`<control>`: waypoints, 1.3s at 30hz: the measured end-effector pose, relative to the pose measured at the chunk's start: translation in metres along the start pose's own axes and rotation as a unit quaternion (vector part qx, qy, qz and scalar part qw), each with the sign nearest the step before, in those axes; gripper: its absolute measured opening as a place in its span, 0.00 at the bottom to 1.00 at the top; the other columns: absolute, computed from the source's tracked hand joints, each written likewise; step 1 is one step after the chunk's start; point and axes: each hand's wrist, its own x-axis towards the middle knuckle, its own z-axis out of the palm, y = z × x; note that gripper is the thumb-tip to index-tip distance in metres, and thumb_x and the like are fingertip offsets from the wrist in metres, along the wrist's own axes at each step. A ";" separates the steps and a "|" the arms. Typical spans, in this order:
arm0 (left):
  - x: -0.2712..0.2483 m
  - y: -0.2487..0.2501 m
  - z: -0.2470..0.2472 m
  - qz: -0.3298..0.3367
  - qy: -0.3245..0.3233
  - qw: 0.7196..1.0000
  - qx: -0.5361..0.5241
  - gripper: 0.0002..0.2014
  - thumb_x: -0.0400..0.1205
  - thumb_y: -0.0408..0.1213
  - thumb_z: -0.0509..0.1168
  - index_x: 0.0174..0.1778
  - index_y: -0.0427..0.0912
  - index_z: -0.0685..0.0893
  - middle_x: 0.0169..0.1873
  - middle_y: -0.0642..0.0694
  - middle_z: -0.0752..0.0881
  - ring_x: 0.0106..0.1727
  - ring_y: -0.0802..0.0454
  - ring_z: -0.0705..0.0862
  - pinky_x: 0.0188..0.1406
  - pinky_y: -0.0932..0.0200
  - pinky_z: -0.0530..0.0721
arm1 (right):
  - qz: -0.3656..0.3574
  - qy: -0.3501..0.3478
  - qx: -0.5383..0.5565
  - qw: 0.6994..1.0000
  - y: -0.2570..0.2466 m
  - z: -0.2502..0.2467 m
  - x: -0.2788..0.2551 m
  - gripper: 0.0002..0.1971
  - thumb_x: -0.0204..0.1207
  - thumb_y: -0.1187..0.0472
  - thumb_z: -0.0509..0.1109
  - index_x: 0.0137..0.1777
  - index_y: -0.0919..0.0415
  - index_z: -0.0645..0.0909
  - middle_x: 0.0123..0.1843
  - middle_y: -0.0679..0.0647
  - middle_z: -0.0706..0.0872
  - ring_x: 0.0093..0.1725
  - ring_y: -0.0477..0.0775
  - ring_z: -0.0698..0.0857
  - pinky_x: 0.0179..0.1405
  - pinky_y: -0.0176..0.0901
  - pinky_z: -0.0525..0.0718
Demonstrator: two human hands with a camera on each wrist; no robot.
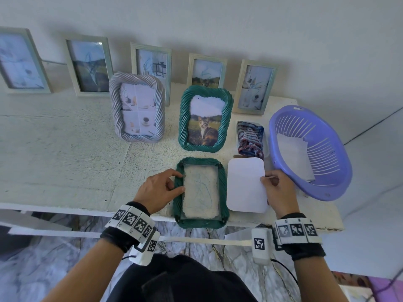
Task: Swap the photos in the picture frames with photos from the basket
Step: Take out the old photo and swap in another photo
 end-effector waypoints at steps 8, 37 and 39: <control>0.000 -0.002 0.001 0.004 0.007 1.000 0.001 0.13 0.79 0.49 0.70 0.59 0.55 0.83 0.33 0.53 0.86 0.39 0.56 0.84 0.43 0.53 0.85 | -0.035 -0.052 0.123 0.990 -0.021 0.034 -0.020 0.06 0.77 0.68 0.70 0.47 0.55 0.81 0.48 0.54 0.87 0.46 0.49 0.84 0.46 0.46 0.83; 0.002 -0.006 0.006 0.022 0.025 0.999 0.024 0.16 0.82 0.48 0.67 0.66 0.59 0.83 0.34 0.56 0.82 0.38 0.59 0.80 0.38 0.60 0.78 | -0.145 -0.063 -0.177 0.971 -0.028 0.081 -0.041 0.08 0.79 0.57 0.69 0.53 0.61 0.82 0.41 0.52 0.85 0.40 0.52 0.82 0.39 0.41 0.78; 0.003 -0.006 0.006 0.021 0.025 0.999 0.019 0.16 0.82 0.48 0.67 0.66 0.59 0.83 0.34 0.56 0.83 0.38 0.60 0.80 0.39 0.59 0.79 | -0.149 -0.063 -0.192 0.968 -0.027 0.083 -0.040 0.09 0.80 0.56 0.69 0.53 0.60 0.81 0.41 0.54 0.87 0.40 0.53 0.83 0.39 0.43 0.81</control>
